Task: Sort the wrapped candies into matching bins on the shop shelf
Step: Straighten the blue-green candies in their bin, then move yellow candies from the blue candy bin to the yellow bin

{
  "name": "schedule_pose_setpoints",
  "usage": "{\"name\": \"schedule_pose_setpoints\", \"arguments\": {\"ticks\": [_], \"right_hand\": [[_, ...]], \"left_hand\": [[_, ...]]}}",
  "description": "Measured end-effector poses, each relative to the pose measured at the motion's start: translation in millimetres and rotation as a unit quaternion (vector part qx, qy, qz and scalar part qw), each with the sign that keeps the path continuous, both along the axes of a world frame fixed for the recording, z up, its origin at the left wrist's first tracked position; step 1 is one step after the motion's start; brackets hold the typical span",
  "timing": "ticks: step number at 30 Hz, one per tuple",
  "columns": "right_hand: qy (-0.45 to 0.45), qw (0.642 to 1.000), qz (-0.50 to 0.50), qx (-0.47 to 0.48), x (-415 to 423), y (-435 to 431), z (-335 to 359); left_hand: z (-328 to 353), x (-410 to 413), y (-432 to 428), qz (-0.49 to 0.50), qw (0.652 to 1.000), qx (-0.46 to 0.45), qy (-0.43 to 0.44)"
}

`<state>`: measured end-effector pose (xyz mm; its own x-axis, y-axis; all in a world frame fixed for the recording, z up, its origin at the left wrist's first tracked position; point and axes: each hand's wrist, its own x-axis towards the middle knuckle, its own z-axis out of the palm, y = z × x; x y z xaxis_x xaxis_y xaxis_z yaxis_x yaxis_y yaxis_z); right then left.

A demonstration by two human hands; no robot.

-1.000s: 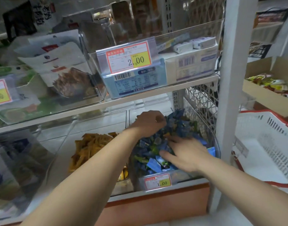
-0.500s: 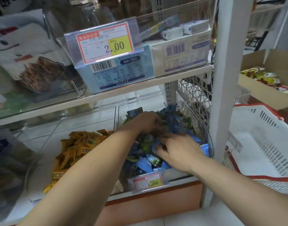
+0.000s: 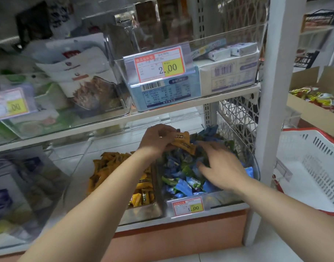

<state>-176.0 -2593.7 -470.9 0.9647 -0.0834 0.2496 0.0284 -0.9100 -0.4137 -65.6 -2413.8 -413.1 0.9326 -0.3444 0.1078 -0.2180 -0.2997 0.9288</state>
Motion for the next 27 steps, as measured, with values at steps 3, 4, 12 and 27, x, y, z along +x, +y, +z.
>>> {"name": "schedule_pose_setpoints", "arguments": {"ticks": [3,4,12,27], "right_hand": [[-0.021,0.991,-0.022,0.130,6,7,13],[-0.015,0.982,-0.011,0.186,7,11,17],[-0.069,0.893,0.014,0.445,13,56,44],[-0.025,0.989,0.049,0.138,-1,15,36]], "left_hand": [[-1,-20,7,0.013,0.995,-0.080,0.054],[-2,-26,9,0.014,0.991,-0.108,0.072],[-3,-51,33,0.011,0.987,-0.150,0.059],[-21,-20,148,0.192,0.958,0.178,-0.120]]}}
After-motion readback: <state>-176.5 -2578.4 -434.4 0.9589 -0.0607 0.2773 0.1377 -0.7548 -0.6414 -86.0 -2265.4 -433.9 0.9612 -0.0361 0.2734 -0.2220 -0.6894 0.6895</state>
